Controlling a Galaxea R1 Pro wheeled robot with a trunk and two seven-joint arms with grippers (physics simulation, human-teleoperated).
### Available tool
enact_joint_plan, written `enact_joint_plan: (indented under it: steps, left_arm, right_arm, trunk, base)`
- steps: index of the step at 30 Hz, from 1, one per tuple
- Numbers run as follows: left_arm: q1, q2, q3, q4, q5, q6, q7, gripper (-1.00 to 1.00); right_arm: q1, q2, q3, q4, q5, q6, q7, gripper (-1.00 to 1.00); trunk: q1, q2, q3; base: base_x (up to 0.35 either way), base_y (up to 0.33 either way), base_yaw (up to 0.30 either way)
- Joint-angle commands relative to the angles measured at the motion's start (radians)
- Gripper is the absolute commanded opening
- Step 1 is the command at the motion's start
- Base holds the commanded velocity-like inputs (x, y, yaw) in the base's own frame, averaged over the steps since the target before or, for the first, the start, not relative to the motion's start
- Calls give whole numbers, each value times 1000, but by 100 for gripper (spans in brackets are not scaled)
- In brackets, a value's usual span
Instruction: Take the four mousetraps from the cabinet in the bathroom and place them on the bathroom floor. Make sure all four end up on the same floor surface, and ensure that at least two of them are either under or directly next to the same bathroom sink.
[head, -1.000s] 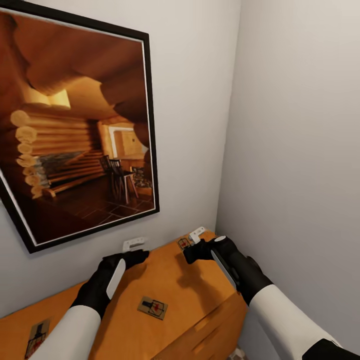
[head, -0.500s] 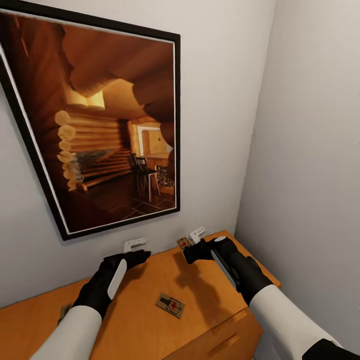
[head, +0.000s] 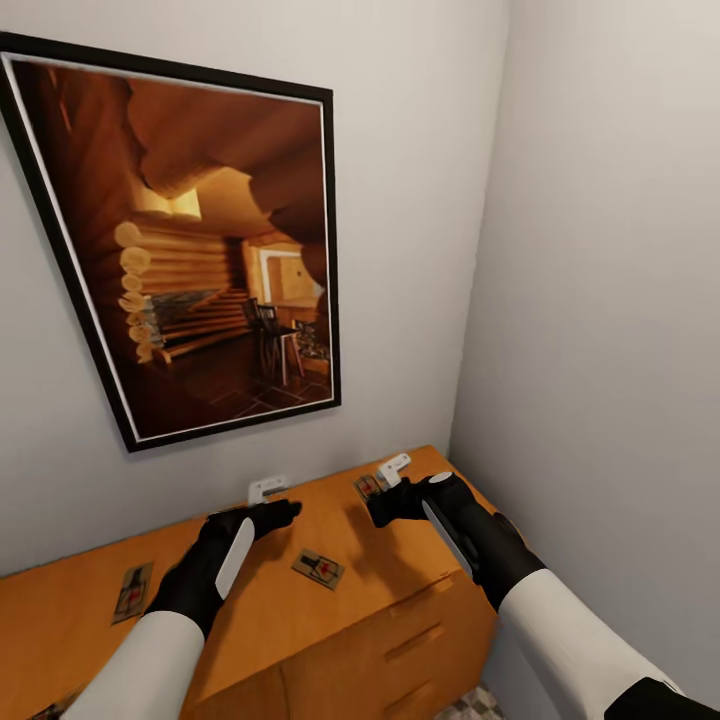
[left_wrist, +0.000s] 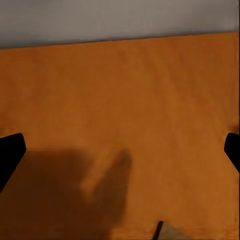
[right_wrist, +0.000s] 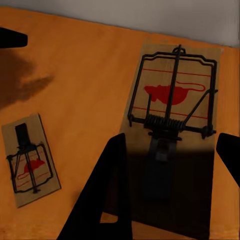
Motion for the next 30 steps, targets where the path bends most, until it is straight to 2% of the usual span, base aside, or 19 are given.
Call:
enact_joint_plan:
  steps: [1, 14, 30]
  left_arm:
    - [0, -1, 3, -1, 10, 5, 5, 100]
    - [0, 1, 4, -1, 12, 5, 3, 100]
    - [0, 1, 4, -1, 11, 5, 3, 100]
  right_arm:
    - [0, 0, 0, -1, -2, 5, 1, -100]
    - [0, 0, 1, -1, -1, 5, 0, -100]
    - [0, 0, 2, -1, -1, 5, 0, -100]
  trunk:
    - [0, -1, -1]
    - [0, -1, -1]
    - [0, -1, -1]
  base:
    - [-268, -122, 0]
    - [-48, -20, 27]
    - [0, 0, 277]
